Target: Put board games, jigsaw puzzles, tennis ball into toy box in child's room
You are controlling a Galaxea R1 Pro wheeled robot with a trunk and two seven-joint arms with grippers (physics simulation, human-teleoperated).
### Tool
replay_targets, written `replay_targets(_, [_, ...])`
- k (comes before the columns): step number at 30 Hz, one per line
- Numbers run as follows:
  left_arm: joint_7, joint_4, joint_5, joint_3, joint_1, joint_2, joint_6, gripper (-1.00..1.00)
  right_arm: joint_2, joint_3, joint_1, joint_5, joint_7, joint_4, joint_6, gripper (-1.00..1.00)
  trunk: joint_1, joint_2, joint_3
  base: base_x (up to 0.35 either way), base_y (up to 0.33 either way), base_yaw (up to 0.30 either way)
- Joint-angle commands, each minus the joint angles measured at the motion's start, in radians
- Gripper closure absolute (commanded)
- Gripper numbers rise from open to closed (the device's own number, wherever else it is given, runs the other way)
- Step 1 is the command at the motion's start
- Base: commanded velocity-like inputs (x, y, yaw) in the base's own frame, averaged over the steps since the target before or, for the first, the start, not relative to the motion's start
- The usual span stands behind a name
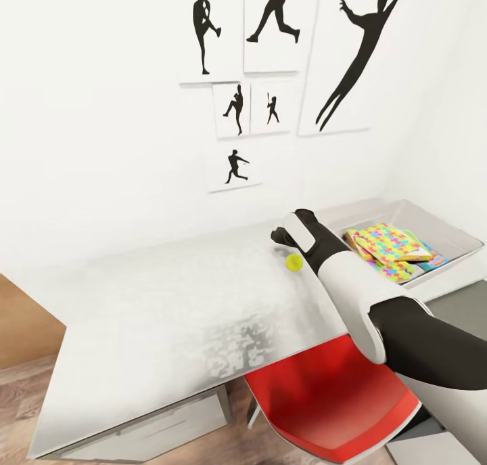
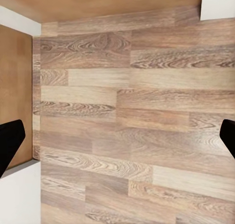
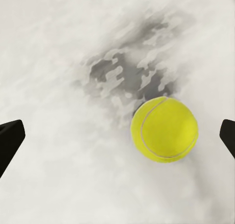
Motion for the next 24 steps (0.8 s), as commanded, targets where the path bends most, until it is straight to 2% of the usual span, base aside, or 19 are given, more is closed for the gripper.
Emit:
replay_targets(1, [-0.008, -0.001, -0.006, 0.003, -0.002, 0.0, 0.005, -1.0, -0.002, 0.008, -0.001, -0.009, -0.008, -0.001, 0.003, -1.0, 0.004, -0.008, -0.004, 0.0, 0.0, 0.0])
replay_targets(9, [-0.007, -0.001, -0.006, 0.002, -0.002, 0.0, 0.005, -1.0, -0.01, 0.008, -0.001, 0.019, -0.008, 0.0, 0.003, -1.0, 0.035, -0.064, -0.029, 0.0, 0.0, 0.0])
replay_targets(18, [-0.003, -0.001, -0.006, 0.002, -0.002, -0.001, 0.005, -1.0, -0.01, 0.008, -0.001, 0.024, -0.01, 0.003, 0.006, -1.0, 0.069, -0.127, -0.058, 0.0, 0.0, 0.0])
replay_targets(24, [0.03, 0.004, -0.006, 0.002, -0.002, -0.001, 0.005, -1.0, -0.009, 0.008, -0.001, 0.023, -0.011, 0.007, 0.01, -1.0, 0.092, -0.169, -0.076, 0.0, 0.0, 0.0])
